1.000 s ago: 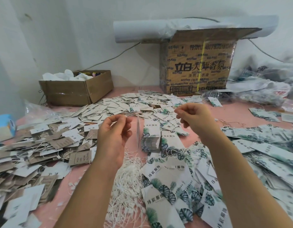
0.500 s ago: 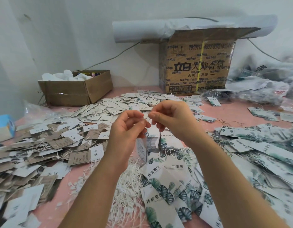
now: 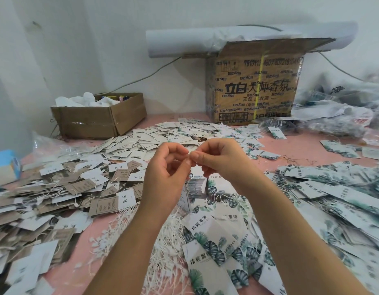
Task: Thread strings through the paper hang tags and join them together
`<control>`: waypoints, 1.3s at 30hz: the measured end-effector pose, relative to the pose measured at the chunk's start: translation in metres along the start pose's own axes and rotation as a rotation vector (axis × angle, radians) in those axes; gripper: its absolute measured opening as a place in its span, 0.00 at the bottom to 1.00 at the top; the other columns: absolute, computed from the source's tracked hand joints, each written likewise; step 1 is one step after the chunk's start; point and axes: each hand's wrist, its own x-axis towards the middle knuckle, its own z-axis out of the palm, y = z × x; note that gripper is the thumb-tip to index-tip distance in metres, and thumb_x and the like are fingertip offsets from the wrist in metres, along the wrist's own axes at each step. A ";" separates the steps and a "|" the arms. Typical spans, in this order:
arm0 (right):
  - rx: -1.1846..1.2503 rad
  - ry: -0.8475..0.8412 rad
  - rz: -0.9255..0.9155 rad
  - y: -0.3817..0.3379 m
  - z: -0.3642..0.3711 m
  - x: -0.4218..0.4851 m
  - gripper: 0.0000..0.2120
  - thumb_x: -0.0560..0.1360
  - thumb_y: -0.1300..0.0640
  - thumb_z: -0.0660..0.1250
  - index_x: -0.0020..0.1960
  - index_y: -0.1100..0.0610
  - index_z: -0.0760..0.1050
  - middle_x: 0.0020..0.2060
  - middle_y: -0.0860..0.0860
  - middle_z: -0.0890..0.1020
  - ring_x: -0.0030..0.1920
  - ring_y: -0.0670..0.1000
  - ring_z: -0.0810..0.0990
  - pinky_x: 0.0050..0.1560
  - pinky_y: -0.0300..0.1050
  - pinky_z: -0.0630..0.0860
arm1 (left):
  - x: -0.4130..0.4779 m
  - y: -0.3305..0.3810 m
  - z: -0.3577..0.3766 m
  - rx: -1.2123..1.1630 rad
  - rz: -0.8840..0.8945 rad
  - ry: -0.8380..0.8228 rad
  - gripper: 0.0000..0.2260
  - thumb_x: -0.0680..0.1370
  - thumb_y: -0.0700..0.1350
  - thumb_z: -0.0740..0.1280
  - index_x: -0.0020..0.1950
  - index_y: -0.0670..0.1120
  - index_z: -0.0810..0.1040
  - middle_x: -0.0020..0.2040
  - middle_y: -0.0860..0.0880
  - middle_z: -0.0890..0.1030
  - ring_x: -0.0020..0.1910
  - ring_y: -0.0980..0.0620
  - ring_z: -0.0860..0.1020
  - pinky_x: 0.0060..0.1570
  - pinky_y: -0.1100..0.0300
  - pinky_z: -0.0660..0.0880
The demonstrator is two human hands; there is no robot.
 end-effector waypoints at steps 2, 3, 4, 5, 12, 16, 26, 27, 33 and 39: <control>0.015 0.000 -0.003 0.000 0.001 0.000 0.05 0.71 0.61 0.70 0.39 0.63 0.78 0.29 0.50 0.79 0.29 0.47 0.73 0.31 0.39 0.74 | 0.000 0.000 0.000 0.010 0.006 0.013 0.11 0.76 0.35 0.66 0.44 0.52 0.74 0.40 0.45 0.81 0.38 0.45 0.78 0.37 0.53 0.78; 0.018 0.000 -0.006 0.000 0.001 0.000 0.05 0.71 0.61 0.70 0.38 0.61 0.78 0.28 0.49 0.79 0.28 0.46 0.73 0.31 0.39 0.75 | 0.000 0.001 0.000 0.011 0.005 0.018 0.11 0.76 0.35 0.66 0.44 0.52 0.74 0.40 0.45 0.81 0.37 0.47 0.78 0.37 0.53 0.78; 0.020 -0.001 -0.009 0.000 0.001 0.000 0.05 0.71 0.61 0.71 0.37 0.60 0.77 0.27 0.48 0.79 0.28 0.46 0.74 0.31 0.39 0.75 | 0.000 0.001 0.000 0.012 0.002 0.020 0.11 0.76 0.35 0.66 0.44 0.53 0.74 0.40 0.45 0.81 0.36 0.49 0.78 0.37 0.54 0.78; 0.022 -0.004 -0.011 0.000 0.001 0.001 0.05 0.71 0.61 0.71 0.37 0.59 0.77 0.27 0.47 0.79 0.28 0.46 0.74 0.31 0.39 0.75 | 0.000 0.001 -0.001 0.013 -0.001 0.017 0.11 0.76 0.35 0.66 0.44 0.53 0.74 0.40 0.45 0.81 0.36 0.49 0.77 0.37 0.54 0.77; 0.049 -0.015 -0.002 0.003 -0.001 0.000 0.05 0.70 0.60 0.71 0.38 0.62 0.78 0.28 0.51 0.77 0.27 0.46 0.73 0.30 0.39 0.74 | -0.001 0.002 -0.001 0.017 -0.003 0.010 0.11 0.75 0.35 0.67 0.43 0.53 0.74 0.39 0.47 0.81 0.40 0.45 0.79 0.38 0.55 0.78; 0.066 -0.009 0.019 0.004 -0.002 0.000 0.06 0.70 0.60 0.72 0.38 0.62 0.78 0.26 0.49 0.76 0.27 0.45 0.73 0.29 0.38 0.73 | -0.002 0.002 0.000 0.017 0.006 0.014 0.11 0.75 0.35 0.66 0.43 0.52 0.74 0.40 0.44 0.81 0.40 0.43 0.78 0.38 0.52 0.77; 0.004 -0.026 0.023 0.003 -0.003 -0.001 0.06 0.71 0.58 0.71 0.37 0.59 0.78 0.26 0.48 0.76 0.27 0.45 0.73 0.28 0.37 0.73 | -0.002 -0.001 0.001 0.040 0.016 0.023 0.13 0.76 0.35 0.66 0.42 0.55 0.74 0.39 0.47 0.81 0.39 0.47 0.79 0.38 0.56 0.77; -0.031 -0.025 0.017 0.002 -0.003 0.000 0.06 0.71 0.58 0.71 0.37 0.59 0.78 0.26 0.48 0.76 0.27 0.44 0.73 0.28 0.36 0.73 | -0.002 -0.002 0.001 0.048 0.012 0.022 0.13 0.76 0.36 0.66 0.42 0.55 0.74 0.39 0.48 0.81 0.38 0.48 0.79 0.38 0.56 0.77; -0.078 -0.016 -0.058 0.002 -0.001 0.002 0.08 0.73 0.66 0.68 0.37 0.57 0.78 0.27 0.47 0.78 0.28 0.44 0.74 0.32 0.37 0.75 | -0.001 -0.002 0.001 0.015 -0.011 0.039 0.10 0.76 0.36 0.66 0.43 0.52 0.74 0.40 0.45 0.81 0.33 0.56 0.77 0.34 0.62 0.76; 0.008 -0.037 -0.028 0.002 -0.001 0.002 0.08 0.75 0.67 0.65 0.39 0.59 0.77 0.28 0.50 0.79 0.28 0.45 0.75 0.32 0.37 0.76 | -0.001 -0.001 0.001 -0.079 -0.041 0.057 0.09 0.76 0.34 0.66 0.43 0.49 0.74 0.37 0.47 0.81 0.29 0.57 0.76 0.32 0.66 0.74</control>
